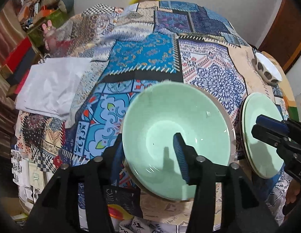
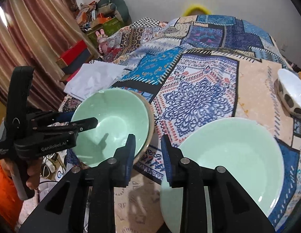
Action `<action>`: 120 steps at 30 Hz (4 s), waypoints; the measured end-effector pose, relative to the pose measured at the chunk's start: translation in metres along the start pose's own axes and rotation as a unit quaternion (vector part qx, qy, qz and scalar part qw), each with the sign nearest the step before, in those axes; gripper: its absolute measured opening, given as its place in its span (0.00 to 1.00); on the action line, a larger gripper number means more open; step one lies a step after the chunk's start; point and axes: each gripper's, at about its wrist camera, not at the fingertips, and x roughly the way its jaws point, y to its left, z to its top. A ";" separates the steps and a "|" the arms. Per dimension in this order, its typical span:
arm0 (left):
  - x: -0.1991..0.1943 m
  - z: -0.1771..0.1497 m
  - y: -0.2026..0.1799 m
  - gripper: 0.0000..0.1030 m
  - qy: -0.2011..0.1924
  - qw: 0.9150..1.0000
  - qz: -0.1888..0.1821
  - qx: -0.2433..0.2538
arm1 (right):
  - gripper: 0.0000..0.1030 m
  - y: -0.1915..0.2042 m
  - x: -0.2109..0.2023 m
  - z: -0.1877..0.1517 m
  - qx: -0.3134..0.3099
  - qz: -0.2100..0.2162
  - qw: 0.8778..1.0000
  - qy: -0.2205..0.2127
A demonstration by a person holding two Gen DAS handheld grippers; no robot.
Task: Organize plates and bowls
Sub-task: 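Lower the light green bowl onto the pale pink plate and open the left gripper, then move the open left gripper to the white bowl, then grasp the rim of the white bowl with the left gripper, then lift and carry the white bowl with the left gripper over the light green bowl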
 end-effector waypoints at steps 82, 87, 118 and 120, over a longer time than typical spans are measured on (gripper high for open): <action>0.124 0.171 -0.298 0.63 -0.011 0.980 -0.131 0.147 | 0.15 -0.302 -0.052 0.033 0.117 -0.150 0.980 -0.055; 0.145 0.166 -0.305 0.45 0.026 0.980 -0.131 0.150 | 0.15 -0.294 -0.048 0.033 0.107 -0.134 0.984 -0.047; 0.085 0.130 -0.296 0.17 0.017 0.974 -0.166 0.151 | 0.15 -0.236 -0.096 0.021 0.111 -0.130 0.982 -0.079; 0.073 0.128 -0.293 0.17 0.010 0.974 -0.166 0.152 | 0.15 -0.229 -0.102 0.022 0.109 -0.131 0.982 -0.084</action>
